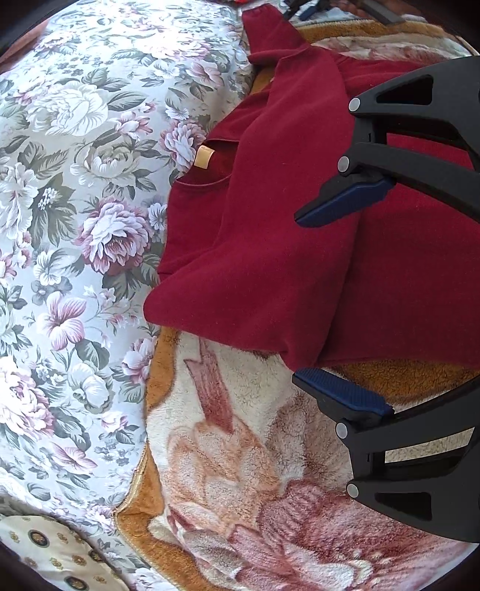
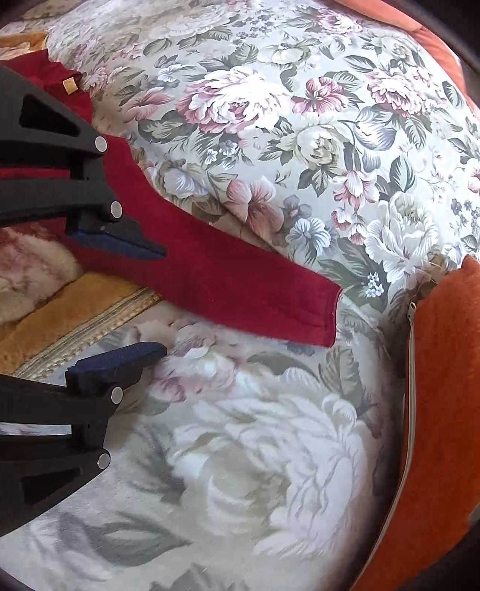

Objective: Fold small clothes
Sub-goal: 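Lift the held sleeve and carry it over the sweater body with the right tool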

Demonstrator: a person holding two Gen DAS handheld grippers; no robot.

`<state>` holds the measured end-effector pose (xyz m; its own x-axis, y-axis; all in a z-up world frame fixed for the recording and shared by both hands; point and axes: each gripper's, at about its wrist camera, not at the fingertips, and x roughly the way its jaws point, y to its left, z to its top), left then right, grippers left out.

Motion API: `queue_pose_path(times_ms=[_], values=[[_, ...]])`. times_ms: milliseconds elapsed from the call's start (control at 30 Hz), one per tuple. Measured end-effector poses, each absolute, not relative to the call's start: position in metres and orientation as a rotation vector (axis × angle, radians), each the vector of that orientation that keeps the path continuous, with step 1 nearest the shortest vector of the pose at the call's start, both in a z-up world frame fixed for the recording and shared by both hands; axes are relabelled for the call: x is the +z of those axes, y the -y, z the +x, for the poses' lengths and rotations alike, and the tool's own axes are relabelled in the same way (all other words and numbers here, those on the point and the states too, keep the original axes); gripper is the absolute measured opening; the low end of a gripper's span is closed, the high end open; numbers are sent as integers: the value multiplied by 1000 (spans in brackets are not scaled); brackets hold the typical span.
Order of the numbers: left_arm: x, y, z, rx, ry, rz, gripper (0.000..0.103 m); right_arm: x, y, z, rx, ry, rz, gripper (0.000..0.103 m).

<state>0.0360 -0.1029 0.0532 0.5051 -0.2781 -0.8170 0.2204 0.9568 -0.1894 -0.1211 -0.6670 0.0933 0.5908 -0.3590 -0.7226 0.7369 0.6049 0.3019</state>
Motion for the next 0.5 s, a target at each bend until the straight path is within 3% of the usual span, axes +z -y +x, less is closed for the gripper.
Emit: queue_pose_path(times_ms=[100,167,233,333,500], values=[[52,106,36,-312,-998,-46,79,91,677,-112,-697,-621,683,39],[51,107,37,-308,-999,-38,79,87,685,-106,-711,-616,704,18],[50,106,39,-308,-1003,-36,79,81,693,-104,-705,-624,729,5],[53,101,41,-300,-998,-53,79,91,692,-114,-668,-597,740,5],[64,85,42,-285,-970,-105,79,161,652,-132,-565,-483,605,5]])
